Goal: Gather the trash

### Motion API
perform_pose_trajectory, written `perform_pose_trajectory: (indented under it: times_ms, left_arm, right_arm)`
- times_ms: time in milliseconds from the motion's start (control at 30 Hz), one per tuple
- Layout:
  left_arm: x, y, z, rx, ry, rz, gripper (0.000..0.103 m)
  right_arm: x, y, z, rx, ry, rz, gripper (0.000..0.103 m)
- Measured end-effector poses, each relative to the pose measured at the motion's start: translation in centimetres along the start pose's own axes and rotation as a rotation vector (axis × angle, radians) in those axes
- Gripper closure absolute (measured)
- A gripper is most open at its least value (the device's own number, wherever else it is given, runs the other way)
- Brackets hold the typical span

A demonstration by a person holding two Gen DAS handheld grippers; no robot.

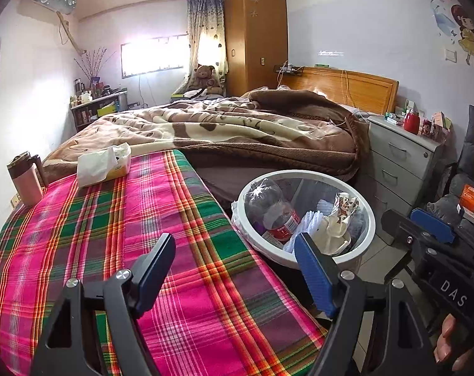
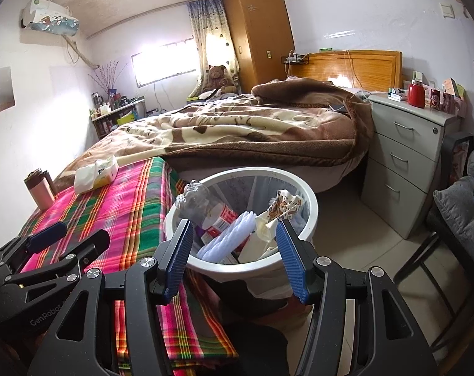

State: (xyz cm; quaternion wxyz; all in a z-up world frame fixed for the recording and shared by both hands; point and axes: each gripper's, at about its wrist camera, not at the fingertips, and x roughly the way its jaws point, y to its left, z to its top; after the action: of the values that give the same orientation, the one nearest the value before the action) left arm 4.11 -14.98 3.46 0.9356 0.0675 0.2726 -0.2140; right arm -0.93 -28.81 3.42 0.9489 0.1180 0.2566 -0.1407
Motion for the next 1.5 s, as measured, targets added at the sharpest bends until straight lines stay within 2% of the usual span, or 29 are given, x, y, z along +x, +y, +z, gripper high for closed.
perform_pose_trajectory:
  times_ms: [1500]
  left_arm:
    - [-0.26,0.52,-0.05,-0.024,-0.003,0.019,0.023]
  right_arm:
    - [-0.24,0.62,-0.41,-0.006,0.009,0.008,0.046]
